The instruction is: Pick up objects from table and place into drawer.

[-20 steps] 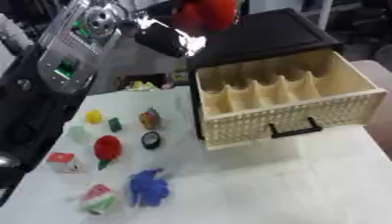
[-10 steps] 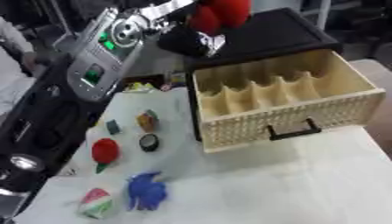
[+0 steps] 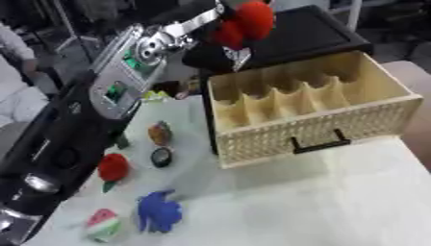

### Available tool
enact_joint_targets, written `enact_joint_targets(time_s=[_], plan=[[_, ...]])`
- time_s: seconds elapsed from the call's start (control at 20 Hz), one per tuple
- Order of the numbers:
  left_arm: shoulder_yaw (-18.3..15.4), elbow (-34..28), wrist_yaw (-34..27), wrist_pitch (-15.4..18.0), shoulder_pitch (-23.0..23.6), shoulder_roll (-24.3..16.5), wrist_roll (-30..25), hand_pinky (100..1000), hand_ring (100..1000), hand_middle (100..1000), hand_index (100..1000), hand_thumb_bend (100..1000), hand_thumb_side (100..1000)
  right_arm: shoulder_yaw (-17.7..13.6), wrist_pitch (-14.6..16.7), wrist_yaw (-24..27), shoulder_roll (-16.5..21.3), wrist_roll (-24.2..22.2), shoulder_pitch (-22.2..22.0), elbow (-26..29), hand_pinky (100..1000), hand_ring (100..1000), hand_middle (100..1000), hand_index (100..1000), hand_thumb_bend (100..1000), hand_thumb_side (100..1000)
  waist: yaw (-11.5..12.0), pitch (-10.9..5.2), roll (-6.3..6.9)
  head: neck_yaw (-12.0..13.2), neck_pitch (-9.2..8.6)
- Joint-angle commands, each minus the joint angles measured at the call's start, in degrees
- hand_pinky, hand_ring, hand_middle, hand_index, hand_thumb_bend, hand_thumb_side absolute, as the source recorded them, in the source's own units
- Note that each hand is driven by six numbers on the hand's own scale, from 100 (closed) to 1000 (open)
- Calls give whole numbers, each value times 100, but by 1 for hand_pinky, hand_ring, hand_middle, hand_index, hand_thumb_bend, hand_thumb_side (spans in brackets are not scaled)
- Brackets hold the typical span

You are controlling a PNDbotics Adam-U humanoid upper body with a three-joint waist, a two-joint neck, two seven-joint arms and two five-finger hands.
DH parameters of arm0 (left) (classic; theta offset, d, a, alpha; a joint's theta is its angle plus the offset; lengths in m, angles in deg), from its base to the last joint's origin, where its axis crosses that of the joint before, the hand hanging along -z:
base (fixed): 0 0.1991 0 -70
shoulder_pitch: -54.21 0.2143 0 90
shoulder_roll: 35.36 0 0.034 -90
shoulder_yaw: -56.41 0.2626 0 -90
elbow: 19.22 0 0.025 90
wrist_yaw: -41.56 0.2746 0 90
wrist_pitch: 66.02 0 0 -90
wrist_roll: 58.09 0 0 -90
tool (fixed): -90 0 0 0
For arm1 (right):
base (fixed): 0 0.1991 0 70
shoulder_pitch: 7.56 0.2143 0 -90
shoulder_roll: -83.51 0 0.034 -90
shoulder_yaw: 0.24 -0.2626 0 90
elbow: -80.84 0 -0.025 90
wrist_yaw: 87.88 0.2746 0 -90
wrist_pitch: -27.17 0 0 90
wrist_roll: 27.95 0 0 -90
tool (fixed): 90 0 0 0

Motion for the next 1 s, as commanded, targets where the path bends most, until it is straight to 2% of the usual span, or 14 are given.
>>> enact_joint_targets(time_s=[0.05, 0.4, 0.7, 0.75, 1.0], plan=[[-18, -16, -28, 22, -97, -50, -61, 174, 446, 441, 583, 100, 515, -31, -6, 32, 59, -17, 99, 79, 238, 401, 398, 733, 315, 691, 3, -80, -40, 10, -51], [6, 38, -101, 173, -59, -11, -143, 220, 494, 491, 664, 100, 610, -36, -21, 28, 36, -31, 115, 79, 236, 400, 398, 733, 312, 690, -25, -60, -9, 0, -77], [33, 65, -45, 412, -44, 5, -199, 281, 595, 618, 836, 100, 717, -43, -43, 30, 19, -62, 129, 79, 236, 400, 397, 734, 307, 689, -51, -46, 23, -16, -94], [34, 63, -27, 456, -43, 5, -202, 283, 599, 623, 842, 100, 721, -45, -44, 31, 19, -62, 131, 79, 236, 400, 397, 734, 307, 689, -49, -45, 26, -18, -94], [37, 101, 164, 636, -23, 17, -164, 376, 710, 747, 982, 100, 775, -42, -41, 42, 9, -67, 153, 79, 237, 400, 397, 733, 302, 687, -77, -38, 50, -16, -99]])
